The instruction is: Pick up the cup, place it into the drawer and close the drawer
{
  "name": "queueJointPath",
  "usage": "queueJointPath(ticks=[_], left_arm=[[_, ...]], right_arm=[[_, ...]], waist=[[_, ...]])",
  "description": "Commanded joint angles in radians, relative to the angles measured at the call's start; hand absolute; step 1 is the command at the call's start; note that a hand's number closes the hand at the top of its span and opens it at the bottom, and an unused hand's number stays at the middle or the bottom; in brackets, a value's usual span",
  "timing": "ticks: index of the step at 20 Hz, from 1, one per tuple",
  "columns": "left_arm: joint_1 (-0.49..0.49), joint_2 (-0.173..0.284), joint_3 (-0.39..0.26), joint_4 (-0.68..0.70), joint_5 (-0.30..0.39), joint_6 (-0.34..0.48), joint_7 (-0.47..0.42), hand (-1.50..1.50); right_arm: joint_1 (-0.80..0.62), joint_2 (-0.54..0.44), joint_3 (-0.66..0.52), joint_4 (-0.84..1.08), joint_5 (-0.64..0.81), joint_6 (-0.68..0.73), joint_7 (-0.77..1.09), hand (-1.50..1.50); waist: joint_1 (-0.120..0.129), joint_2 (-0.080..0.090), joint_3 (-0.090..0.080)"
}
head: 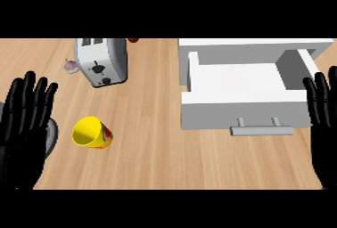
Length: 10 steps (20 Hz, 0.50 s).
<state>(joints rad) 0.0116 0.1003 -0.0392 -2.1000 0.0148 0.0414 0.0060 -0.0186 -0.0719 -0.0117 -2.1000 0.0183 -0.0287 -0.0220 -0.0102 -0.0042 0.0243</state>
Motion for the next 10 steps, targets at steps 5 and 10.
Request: queueJointPath(ticks=[5, 10], left_arm=[[-0.082, 0.024, 0.099, 0.083, -0.005, 0.003, -0.043, -1.5], [-0.022, -0.068, 0.069, 0.012, 0.112, 0.042, 0.08, -1.5]], right_arm=[[0.025, -0.008, 0.031, -0.021, -0.017, 0.044, 0.049, -1.5], [-0.018, -0.006, 0.056, -0.031, -0.119, 0.078, 0.2, -1.5]], waist=[[0.008, 0.004, -0.024], [0.013, 0.002, -0.024]])
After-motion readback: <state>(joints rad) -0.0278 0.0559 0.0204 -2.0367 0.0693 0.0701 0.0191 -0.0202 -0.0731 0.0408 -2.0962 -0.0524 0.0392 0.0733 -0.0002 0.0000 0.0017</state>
